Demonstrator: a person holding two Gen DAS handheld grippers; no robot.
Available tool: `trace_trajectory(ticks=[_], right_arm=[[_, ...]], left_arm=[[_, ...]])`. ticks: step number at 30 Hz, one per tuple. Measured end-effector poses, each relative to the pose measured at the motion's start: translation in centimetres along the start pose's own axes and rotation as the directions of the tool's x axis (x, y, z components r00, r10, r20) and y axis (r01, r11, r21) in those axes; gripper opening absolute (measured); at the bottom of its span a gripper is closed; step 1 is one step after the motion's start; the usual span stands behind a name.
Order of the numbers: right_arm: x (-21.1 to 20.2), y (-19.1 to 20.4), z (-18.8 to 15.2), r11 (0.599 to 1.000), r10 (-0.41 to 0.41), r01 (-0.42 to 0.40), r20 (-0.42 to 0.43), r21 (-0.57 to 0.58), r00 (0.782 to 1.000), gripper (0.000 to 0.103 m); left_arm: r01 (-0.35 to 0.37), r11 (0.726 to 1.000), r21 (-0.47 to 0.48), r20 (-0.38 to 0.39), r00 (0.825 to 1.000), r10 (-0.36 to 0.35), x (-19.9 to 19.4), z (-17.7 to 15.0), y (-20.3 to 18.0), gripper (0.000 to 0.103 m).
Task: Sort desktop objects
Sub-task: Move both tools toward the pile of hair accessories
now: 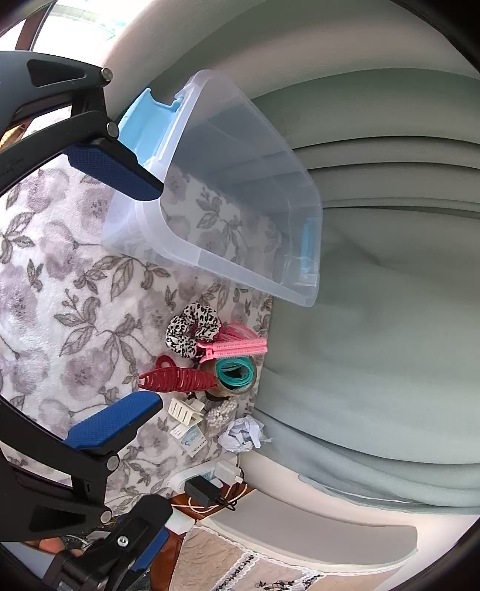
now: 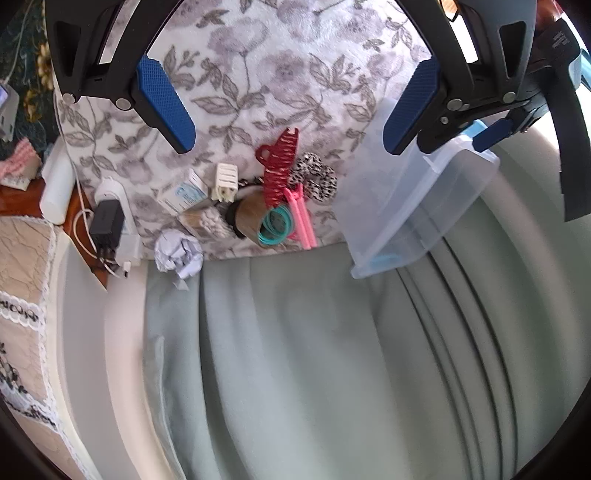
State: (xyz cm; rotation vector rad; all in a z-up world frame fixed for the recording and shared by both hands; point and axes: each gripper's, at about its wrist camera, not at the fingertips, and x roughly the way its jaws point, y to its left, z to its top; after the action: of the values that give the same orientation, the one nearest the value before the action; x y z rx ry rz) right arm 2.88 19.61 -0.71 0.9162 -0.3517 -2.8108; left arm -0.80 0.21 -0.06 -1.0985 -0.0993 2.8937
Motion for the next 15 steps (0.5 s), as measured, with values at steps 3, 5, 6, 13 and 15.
trace_trajectory(ticks=[3, 5, 6, 13, 15], right_arm=[[0.21, 0.65, 0.35, 1.0, 0.012, -0.011, 0.017, -0.015, 1.0, 0.103], [0.24, 0.83, 0.38, 1.0, 0.002, -0.002, 0.015, -0.026, 1.0, 0.103], [0.28, 0.8, 0.33, 1.0, 0.001, -0.001, 0.012, -0.025, 1.0, 0.103], [0.2, 0.11, 0.05, 1.0, 0.01, -0.01, -0.01, -0.009, 1.0, 0.103], [0.36, 0.15, -0.02, 1.0, 0.017, -0.018, -0.025, -0.016, 1.0, 0.103]], left_arm=[[-0.01, 1.0, -0.002, 0.009, 1.0, 0.01, -0.12, 0.08, 0.0, 0.103], [-0.007, 1.0, -0.007, 0.008, 1.0, 0.007, -0.1, 0.13, 0.08, 0.103], [-0.008, 1.0, -0.006, 0.008, 1.0, 0.008, -0.15, 0.08, 0.02, 0.103], [-0.016, 1.0, -0.004, 0.011, 1.0, 0.016, -0.29, -0.07, -0.41, 0.103], [-0.017, 1.0, -0.004, 0.008, 1.0, 0.017, -0.27, -0.07, -0.49, 0.103]])
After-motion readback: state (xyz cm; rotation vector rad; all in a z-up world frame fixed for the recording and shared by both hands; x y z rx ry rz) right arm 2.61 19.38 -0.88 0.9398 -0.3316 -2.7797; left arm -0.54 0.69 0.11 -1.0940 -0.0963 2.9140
